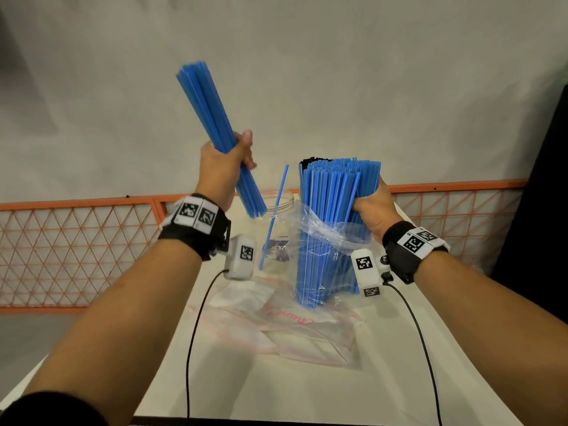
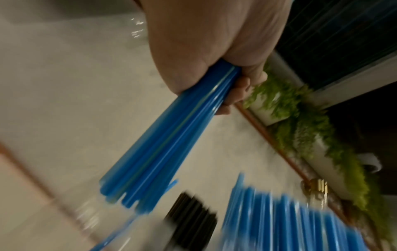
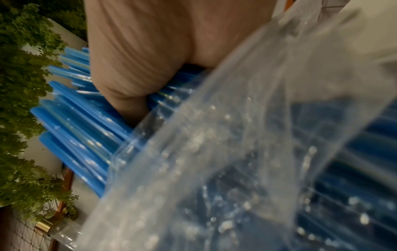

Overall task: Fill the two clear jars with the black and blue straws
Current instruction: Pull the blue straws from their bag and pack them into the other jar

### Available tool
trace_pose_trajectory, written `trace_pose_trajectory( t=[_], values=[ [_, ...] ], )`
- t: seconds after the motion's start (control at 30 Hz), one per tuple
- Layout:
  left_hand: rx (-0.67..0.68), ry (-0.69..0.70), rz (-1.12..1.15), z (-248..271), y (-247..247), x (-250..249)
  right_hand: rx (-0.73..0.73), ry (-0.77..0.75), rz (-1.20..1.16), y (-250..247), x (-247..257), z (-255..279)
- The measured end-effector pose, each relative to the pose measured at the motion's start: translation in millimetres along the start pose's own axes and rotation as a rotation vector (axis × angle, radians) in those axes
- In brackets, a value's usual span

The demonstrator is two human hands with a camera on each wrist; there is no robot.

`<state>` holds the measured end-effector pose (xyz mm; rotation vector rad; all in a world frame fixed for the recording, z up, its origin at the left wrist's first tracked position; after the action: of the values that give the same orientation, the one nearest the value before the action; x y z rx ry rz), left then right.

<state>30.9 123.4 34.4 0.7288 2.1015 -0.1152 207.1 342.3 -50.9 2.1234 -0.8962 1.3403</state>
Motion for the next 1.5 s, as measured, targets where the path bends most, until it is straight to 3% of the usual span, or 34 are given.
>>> trace_pose_trajectory(
  t=[0.13,0.23,0.4,0.63,0.73,0.83,0.97,1.13,1.3,1.5],
  values=[
    [-0.006,0.053,-0.011,-28,14,-9,0.001,-0.002,-0.012,0,1,1],
    [0.033,-0.071,-0.175,-24,22,33,0.007,-0.009,-0.006,0,2,1],
    [0.029,-0.247,-0.215,-17,17,85,0.013,-0.007,0.013,0,2,1],
    [0.012,-0.217,-0.251,-19,23,91,0.008,0.008,0.0,-1,2,1],
    [0.148,-0.207,-0.329,-20,40,88,0.004,0.014,0.008,0,2,1],
    [0.266,-0.216,-0.607,-21,53,92,0.001,0.03,0.0,0,2,1],
    [0.194,-0.138,-0.689,-21,54,75,0.006,0.006,0.015,0,4,2],
    [0.039,0.166,-0.506,2,56,24,0.008,0.0,0.018,0,5,3],
    [0.266,-0.098,-0.466,29,77,34,0.019,-0.002,0.004,1,6,4],
    [0.313,-0.193,-0.43,42,88,48,0.024,-0.004,-0.011,1,7,6]
  ],
)
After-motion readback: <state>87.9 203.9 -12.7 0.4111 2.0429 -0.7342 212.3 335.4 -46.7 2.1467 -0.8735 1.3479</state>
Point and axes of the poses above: each hand's wrist, its own z-axis away from the middle knuckle, its own y-axis out of the palm, x = y × z, the point moved 6 cm from there along -z, towards the middle knuckle, and after that the axes turned 1 degree about -x, right-handed, at the moved point
